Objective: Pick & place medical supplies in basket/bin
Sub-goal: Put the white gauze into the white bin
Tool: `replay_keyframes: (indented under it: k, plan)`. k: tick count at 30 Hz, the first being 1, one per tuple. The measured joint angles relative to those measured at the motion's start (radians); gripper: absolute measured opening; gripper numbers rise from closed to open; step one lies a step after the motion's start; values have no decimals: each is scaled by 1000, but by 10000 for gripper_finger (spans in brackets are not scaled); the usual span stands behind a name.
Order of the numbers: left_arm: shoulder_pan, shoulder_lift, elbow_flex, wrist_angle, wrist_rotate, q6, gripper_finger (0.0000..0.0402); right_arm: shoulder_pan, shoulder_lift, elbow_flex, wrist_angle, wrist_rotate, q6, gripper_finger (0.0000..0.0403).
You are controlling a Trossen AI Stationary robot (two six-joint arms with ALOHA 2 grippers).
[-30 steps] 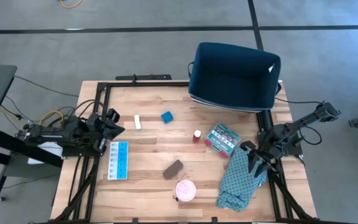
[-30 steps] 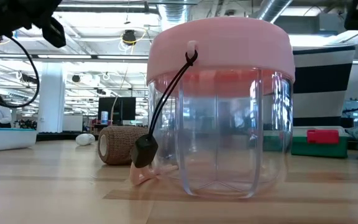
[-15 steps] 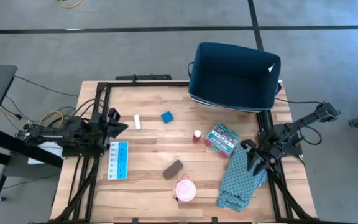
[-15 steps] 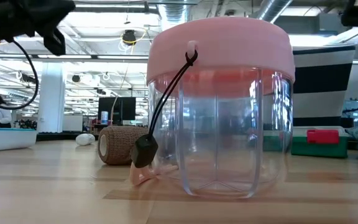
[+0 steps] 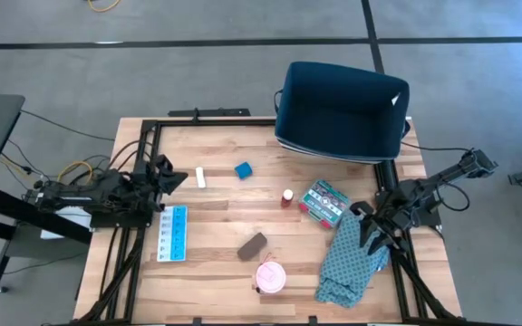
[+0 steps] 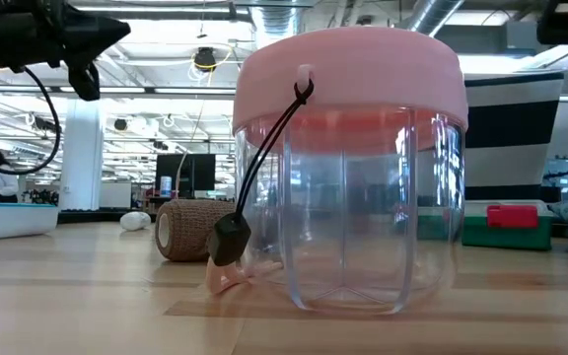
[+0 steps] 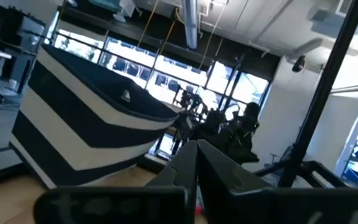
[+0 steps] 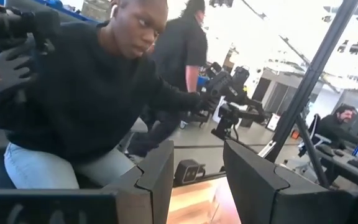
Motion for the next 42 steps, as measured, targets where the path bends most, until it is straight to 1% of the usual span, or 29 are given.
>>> replay_keyframes:
  k: [3, 5, 8, 10, 11, 12, 14, 17, 20, 22, 24, 26, 28, 29, 31, 33, 35, 37, 39, 42]
  plan:
    - [0, 0, 0, 2, -6, 5, 0, 2, 0, 0, 22, 0, 0, 134]
    - [0, 0, 0, 5, -50, 16, 0, 1, 0, 0, 49, 0, 1, 133]
    - [0, 0, 0, -54, -122, -81, 0, 1, 0, 0, 90, 1, 0, 133]
    - [0, 0, 0, -129, -183, -141, 0, 0, 0, 0, 128, 23, 0, 133]
    - [0, 0, 0, -174, -193, -163, 0, 0, 0, 0, 146, 36, 0, 133]
    - [0, 0, 0, -214, -183, -175, 0, 0, 0, 0, 168, 46, 1, 133]
    - [0, 1, 0, -266, -125, -178, 6, 0, 0, 0, 212, 53, 1, 134]
    - [0, 1, 0, -291, -100, -148, 25, 0, 0, 1, 260, 53, 0, 134]
    - [0, 0, 0, -289, -105, -59, 56, -1, 0, 1, 294, 56, 0, 133]
    - [0, 0, 0, -290, -144, 1, 79, -1, 0, 1, 303, 56, 0, 133]
    - [0, 3, 0, -289, -213, 34, 103, -1, 0, 1, 310, 60, 1, 133]
    - [0, 7, 0, -291, -283, 47, 124, 0, 0, 1, 309, 85, 0, 132]
    - [0, 7, 0, -293, -342, 45, 142, 0, 0, 1, 312, 159, 11, 131]
    - [0, 8, 0, -295, -379, 15, 149, 0, 0, 1, 311, 212, 24, 130]
    - [0, 12, 0, -311, -443, -96, 159, -1, 0, 1, 308, 330, 32, 129]
    - [0, 12, 1, -330, -452, -187, 163, -1, 0, 1, 308, 482, 33, 127]
    - [0, 24, 2, -332, -423, -252, 164, -1, 0, 1, 303, 649, 38, 127]
    - [0, 45, 1, -298, -391, -271, 164, -1, 0, 1, 298, 782, 77, 127]
    - [0, 67, 24, -264, -372, -231, 165, -2, 0, 1, 299, 851, 130, 127]
    - [0, 119, 100, -287, -371, -164, 165, -14, 0, 1, 304, 864, 160, 127]
